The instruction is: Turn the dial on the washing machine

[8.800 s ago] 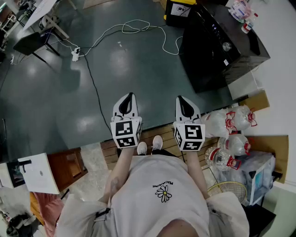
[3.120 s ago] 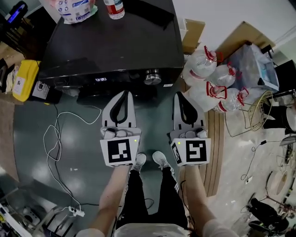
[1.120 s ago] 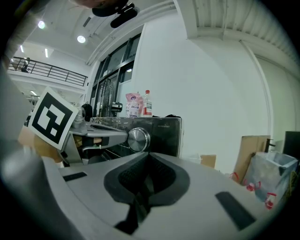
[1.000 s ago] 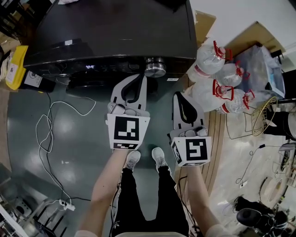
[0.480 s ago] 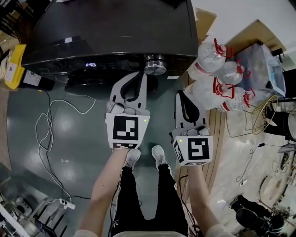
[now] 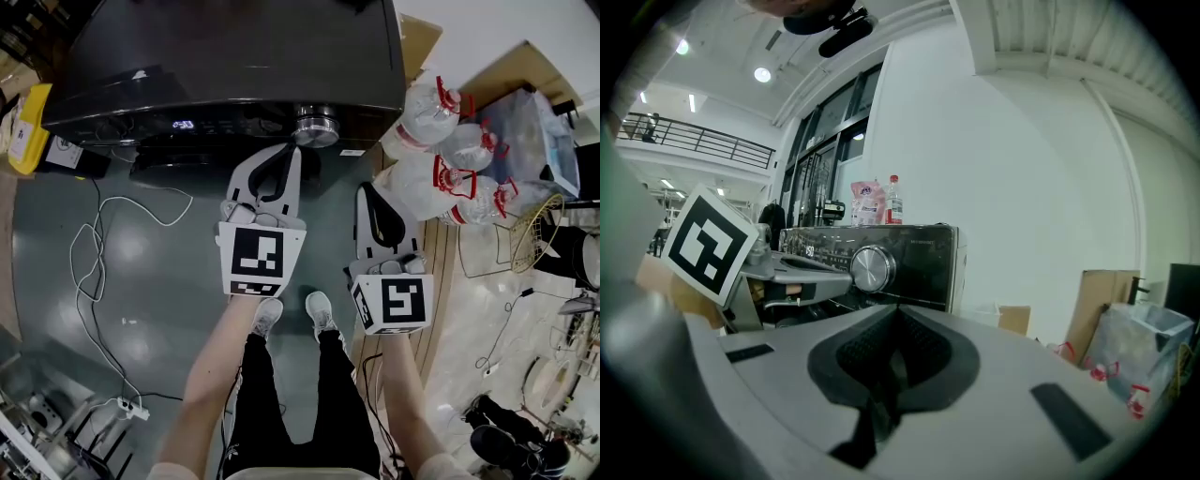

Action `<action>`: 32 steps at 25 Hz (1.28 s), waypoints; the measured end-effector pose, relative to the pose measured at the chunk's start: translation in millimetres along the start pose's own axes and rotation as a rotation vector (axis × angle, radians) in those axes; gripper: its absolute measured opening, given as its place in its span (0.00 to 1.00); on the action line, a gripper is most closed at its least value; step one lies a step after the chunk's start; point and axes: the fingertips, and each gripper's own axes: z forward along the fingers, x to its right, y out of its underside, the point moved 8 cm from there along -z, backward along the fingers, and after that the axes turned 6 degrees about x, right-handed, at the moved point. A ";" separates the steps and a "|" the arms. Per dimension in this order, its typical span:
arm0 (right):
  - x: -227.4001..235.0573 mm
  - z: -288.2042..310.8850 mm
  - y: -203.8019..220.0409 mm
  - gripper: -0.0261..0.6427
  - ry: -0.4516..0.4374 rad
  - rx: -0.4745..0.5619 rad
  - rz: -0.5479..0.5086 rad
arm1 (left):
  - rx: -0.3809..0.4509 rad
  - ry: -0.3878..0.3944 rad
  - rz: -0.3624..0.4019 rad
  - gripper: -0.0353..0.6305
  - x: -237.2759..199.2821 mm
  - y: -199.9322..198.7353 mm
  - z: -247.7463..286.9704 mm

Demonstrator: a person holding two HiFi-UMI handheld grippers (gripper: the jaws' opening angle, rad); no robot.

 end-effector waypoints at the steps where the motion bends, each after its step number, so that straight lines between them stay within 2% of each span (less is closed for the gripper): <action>1: 0.2 -0.2 -0.1 0.04 -0.001 0.000 -0.002 | 0.003 -0.003 -0.003 0.05 -0.2 0.0 -0.3; 11: 4.9 -3.8 4.3 0.04 0.008 -0.009 0.000 | 0.009 -0.009 -0.011 0.05 0.9 2.0 0.2; 15: 6.4 -3.9 3.6 0.04 0.004 -0.009 -0.011 | -0.010 0.015 -0.020 0.05 6.1 7.6 4.9; 32: 13.4 -4.7 7.4 0.04 0.003 -0.012 -0.021 | 0.003 -0.006 -0.031 0.05 9.4 9.9 6.4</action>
